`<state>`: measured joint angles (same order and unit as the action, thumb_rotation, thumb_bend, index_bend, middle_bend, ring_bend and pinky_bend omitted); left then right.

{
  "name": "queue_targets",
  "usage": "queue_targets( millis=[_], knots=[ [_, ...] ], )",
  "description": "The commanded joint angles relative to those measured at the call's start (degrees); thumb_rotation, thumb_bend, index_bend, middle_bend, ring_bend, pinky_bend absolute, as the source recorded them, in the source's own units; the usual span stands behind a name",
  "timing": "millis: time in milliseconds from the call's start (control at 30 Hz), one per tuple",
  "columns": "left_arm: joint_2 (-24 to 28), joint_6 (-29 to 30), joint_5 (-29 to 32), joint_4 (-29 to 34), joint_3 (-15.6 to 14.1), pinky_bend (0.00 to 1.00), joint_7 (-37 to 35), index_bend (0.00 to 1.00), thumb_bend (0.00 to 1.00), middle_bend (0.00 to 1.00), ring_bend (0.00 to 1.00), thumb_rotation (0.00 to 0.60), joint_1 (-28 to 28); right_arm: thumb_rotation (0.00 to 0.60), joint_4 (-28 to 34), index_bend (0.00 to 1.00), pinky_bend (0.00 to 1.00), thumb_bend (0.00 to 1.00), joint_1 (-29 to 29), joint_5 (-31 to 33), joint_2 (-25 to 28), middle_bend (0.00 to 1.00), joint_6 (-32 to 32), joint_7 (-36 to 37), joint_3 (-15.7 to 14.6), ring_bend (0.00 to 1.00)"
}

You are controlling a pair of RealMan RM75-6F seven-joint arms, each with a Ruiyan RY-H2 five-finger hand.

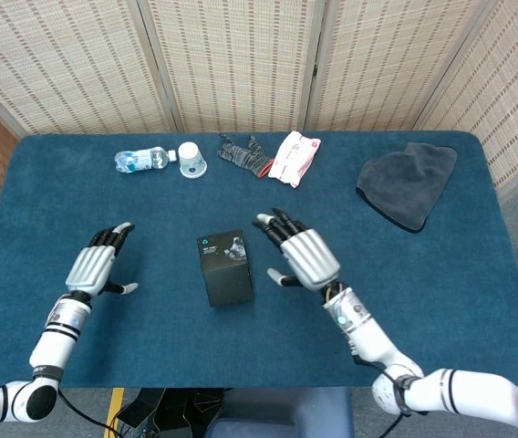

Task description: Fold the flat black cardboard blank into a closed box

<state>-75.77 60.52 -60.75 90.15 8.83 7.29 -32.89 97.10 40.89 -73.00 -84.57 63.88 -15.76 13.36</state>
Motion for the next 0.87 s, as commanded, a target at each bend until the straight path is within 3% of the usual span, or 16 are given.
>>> queue_targets(
  millis=[33,300,500,867],
  knots=[
    [2.2,4.9,-1.9,1.2,0.3,0.05,-0.5,0.0,0.07,0.0,0.0,0.6,2.9,0.6,6.1,0.11,0.24,0.27,-6.4,-0.1,9.3,0.18,4.2,3.8,-1.4,0.06],
    [5.6,15.4,-5.4,2.8,-0.7,0.05,-0.5,0.0,0.07,0.0,0.0,0.6,9.6,0.6,3.8,0.23,0.37,0.33,-16.3,-3.3,15.8,0.28,12.6,12.6,-5.6,0.17],
    [7.0,22.3,-8.4,3.4,-3.3,0.06,1.6,0.0,0.07,0.0,0.0,0.6,15.1,0.6,-1.1,0.25,0.37,0.34,-22.9,-5.2,17.7,0.31,16.7,16.6,-9.8,0.2],
    [6.6,30.3,-13.7,6.9,-7.5,0.06,2.7,0.0,0.07,0.0,0.0,0.6,23.0,0.6,-4.4,0.25,0.37,0.34,-30.0,-8.4,18.8,0.31,20.8,24.3,-12.9,0.2]
  ],
)
